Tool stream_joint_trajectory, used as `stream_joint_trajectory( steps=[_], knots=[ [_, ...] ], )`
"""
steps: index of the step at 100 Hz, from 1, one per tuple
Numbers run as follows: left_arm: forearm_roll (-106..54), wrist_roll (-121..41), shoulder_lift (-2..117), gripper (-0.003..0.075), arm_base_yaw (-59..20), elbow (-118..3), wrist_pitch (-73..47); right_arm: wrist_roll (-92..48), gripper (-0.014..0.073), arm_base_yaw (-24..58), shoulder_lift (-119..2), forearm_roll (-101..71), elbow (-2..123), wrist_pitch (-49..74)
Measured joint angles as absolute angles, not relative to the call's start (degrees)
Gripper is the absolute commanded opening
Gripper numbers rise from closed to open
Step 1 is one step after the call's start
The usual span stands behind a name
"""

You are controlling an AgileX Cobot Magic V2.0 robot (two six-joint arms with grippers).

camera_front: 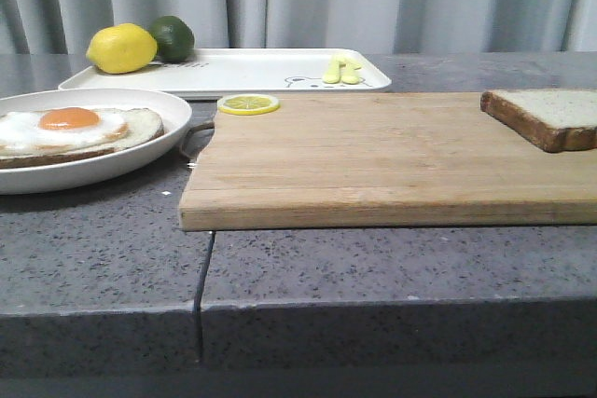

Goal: Place bread and move sandwich to tray

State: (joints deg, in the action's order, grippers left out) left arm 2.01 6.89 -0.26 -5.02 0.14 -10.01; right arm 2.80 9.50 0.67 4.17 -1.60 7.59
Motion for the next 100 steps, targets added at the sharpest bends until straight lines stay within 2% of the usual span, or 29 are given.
stream_joint_trajectory(
  steps=[77,100],
  knots=[
    [2.01,6.89,-0.26,-0.0019,-5.02,0.14,-9.90,2.80,-0.0067,9.50,0.67,4.17,-1.60,7.38],
    [-3.78,6.89,-0.26,-0.0019,-5.02,-0.09,-6.17,2.90,-0.0067,9.50,0.67,2.61,-1.60,0.00]
  ],
)
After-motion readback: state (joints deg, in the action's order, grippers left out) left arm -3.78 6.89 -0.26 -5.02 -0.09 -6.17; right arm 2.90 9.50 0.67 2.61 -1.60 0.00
